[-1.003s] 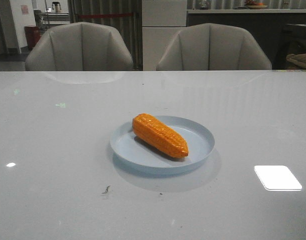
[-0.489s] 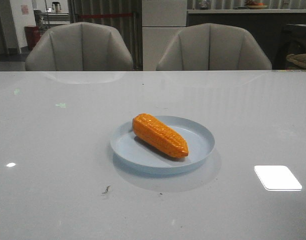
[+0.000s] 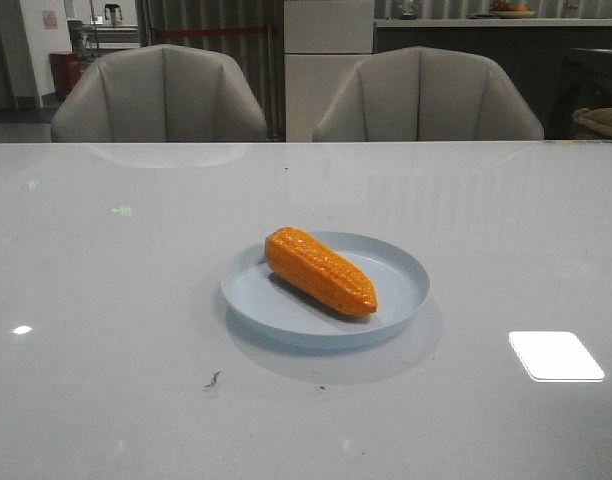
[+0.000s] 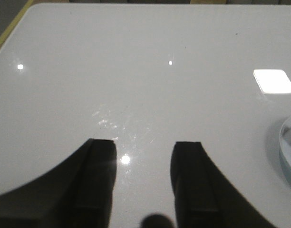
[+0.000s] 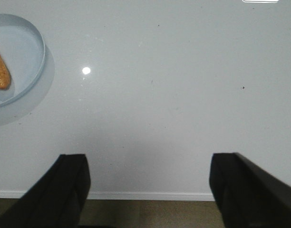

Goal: Place corn on plate with both arms

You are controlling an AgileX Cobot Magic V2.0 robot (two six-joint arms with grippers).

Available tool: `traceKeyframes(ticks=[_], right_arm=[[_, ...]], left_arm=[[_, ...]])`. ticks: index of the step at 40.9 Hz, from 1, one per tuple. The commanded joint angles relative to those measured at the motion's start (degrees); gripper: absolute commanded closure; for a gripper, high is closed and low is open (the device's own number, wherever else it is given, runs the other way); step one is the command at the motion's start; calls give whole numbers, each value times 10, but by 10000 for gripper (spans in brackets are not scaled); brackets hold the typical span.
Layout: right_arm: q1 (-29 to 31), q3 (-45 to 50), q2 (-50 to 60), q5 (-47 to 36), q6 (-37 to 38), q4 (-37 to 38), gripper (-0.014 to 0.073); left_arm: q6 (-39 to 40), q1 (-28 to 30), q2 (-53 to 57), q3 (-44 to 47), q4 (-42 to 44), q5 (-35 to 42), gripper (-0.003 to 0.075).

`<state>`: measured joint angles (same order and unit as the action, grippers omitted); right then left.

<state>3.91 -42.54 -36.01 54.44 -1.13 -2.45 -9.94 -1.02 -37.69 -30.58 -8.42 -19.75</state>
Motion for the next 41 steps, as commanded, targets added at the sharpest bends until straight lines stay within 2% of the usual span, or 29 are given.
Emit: traceKeyframes(ticks=[1,5,17,26,28,41], right_arm=[[3,-14,1,-33,-5,-2,-29],[3,-14,1,-33,-5,-2,-29],[3,-14,1,-33,-5,-2,-29],[3,-14,1,-33,-5,-2,-29],[3,-14,1,-33,-5,-2,-29],[3,-14,2,-33,-5,-2,-29]], left_arm=[[4,1,57,26,-1,72,537],[4,1,116,81,0,112,629],[9,1,291,238,44,198,626],[9,1,376,336,48,253,626],[9,1,394,332,48,213,626],[9,1,390,333,48,211,626]])
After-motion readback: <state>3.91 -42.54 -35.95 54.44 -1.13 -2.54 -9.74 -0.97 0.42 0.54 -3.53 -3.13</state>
